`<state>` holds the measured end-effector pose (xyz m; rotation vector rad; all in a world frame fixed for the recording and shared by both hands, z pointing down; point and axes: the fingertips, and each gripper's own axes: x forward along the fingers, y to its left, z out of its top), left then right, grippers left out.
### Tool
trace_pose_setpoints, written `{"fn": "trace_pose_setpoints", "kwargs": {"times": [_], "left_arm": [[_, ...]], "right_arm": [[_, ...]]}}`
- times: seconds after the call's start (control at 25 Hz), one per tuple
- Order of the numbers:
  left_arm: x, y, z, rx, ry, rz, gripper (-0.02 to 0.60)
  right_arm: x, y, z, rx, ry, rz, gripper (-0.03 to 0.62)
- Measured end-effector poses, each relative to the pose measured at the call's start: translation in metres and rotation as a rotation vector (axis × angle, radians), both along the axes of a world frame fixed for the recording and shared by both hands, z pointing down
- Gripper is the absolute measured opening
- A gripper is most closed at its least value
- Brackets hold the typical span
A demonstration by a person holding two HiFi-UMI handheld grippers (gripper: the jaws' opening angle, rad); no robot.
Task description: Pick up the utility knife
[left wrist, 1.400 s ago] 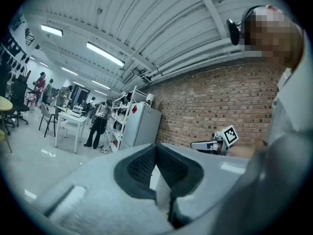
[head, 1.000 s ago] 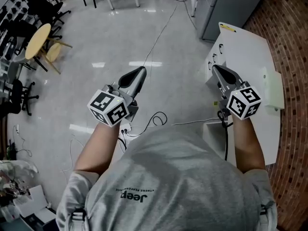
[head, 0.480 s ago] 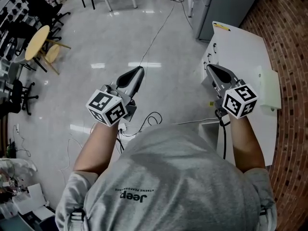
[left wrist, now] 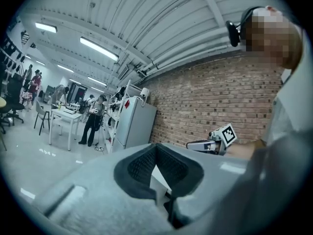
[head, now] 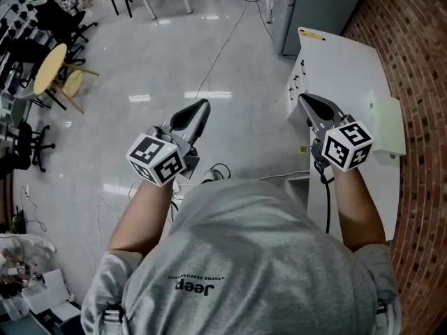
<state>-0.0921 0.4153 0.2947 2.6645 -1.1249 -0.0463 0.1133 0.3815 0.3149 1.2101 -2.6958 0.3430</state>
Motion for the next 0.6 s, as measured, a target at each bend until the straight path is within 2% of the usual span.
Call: {"fn": "trace_pose_setpoints", "kwargs": {"times": [0.32, 0.6], "left_arm": [[-0.004, -0.067, 0.018, -0.027, 0.016, 0.046, 0.0], [-0.026, -0.184, 0.031, -0.022, 0.06, 0.129, 0.0]], "right_arm": [[-0.009, -0.06, 0.006, -0.008, 0.014, 0.037, 0.009], [-0.038, -0.166, 0.007, 0.014, 0.031, 0.088, 0.01]]}}
